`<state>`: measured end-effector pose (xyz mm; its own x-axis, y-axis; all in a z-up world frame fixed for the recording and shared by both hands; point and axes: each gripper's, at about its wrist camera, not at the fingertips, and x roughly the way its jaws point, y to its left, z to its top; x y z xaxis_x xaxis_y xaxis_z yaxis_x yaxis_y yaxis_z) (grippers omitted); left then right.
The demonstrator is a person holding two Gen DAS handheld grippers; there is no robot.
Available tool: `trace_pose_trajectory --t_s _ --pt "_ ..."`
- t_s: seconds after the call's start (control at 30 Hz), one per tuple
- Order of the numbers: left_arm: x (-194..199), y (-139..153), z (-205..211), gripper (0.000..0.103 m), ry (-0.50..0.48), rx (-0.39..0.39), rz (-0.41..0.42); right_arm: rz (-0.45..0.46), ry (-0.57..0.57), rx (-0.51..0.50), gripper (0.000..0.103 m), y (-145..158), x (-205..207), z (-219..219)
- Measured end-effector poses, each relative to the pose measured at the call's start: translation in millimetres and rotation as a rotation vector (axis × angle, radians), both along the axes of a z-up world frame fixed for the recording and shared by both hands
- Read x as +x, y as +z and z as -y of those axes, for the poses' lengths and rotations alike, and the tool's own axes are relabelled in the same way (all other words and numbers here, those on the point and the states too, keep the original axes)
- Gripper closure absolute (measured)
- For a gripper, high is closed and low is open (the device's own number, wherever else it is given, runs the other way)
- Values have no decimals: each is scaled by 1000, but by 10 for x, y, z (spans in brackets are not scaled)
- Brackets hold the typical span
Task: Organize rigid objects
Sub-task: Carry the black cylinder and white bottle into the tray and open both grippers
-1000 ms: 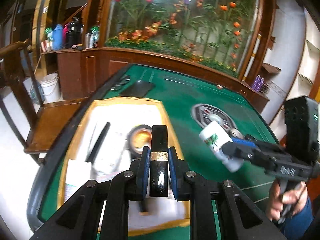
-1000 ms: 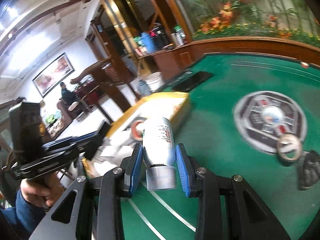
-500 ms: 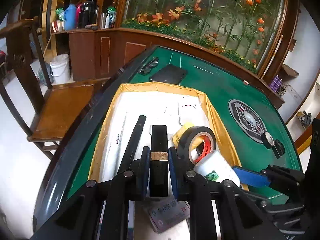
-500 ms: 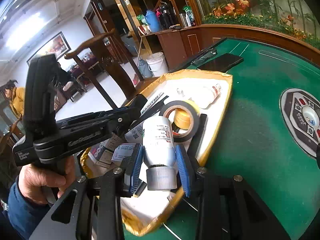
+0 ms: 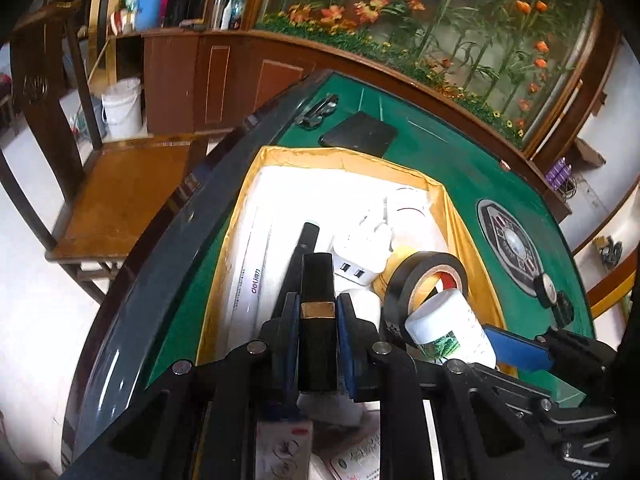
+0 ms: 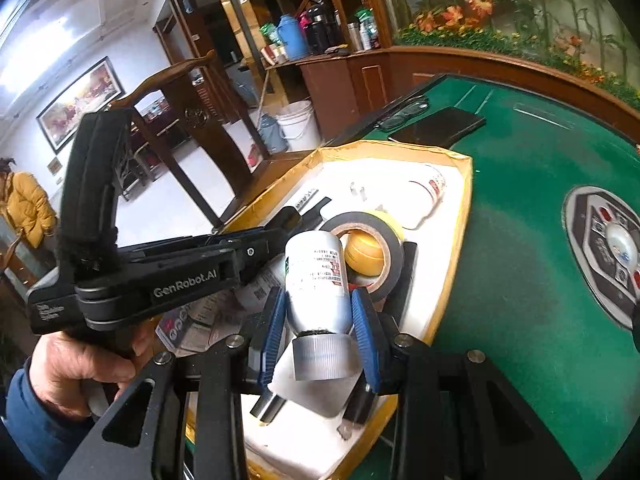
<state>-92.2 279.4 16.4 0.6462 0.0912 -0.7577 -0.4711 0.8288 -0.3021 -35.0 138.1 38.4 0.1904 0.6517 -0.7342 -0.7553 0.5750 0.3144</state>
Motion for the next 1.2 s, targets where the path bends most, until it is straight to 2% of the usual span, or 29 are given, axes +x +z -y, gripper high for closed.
trace_pose_trajectory --t_s 0.1,0.23,0.3,0.4,0.53,0.6,0.73,0.8,1.0,1.03,1.1,1.13,1.17,1.2 --pt "125 17 -34 85 -17 0 -34 -67 64 -10 70 -25 192 -62" --pt "280 31 -40 85 -30 21 -59 -47 161 -36 70 4 334 -151" --pt "359 -11 -90 85 -3 40 -95 -87 180 -21 70 -32 447 -175" --pt "439 -36 -166 85 -2 38 -111 -158 185 7 70 -98 547 -235" --pt "460 -30 -246 85 -5 -7 -136 -135 189 -36 70 -61 477 -303" --pt "452 -34 -229 85 -9 -2 -148 -118 175 -61 70 -52 435 -292" --pt "477 -23 -135 85 -39 18 -163 -157 128 -71 69 -70 450 -255" --pt "476 -16 -127 85 -42 28 -179 -218 101 -73 69 -100 490 -260" --pt "464 -27 -170 84 -68 -2 -204 -236 76 -140 68 -96 454 -312" --pt "461 -27 -175 83 -71 -9 -207 -236 75 -148 68 -96 443 -316" --pt "441 -29 -175 73 -96 -27 -208 -223 75 -165 68 -82 408 -324" --pt "437 -33 -175 59 -103 -36 -214 -215 76 -180 67 -79 405 -349" --pt "415 -33 -175 52 -105 -41 -213 -212 79 -191 62 -79 385 -362" --pt "389 -31 -174 51 -112 -52 -211 -210 80 -200 58 -67 360 -356"
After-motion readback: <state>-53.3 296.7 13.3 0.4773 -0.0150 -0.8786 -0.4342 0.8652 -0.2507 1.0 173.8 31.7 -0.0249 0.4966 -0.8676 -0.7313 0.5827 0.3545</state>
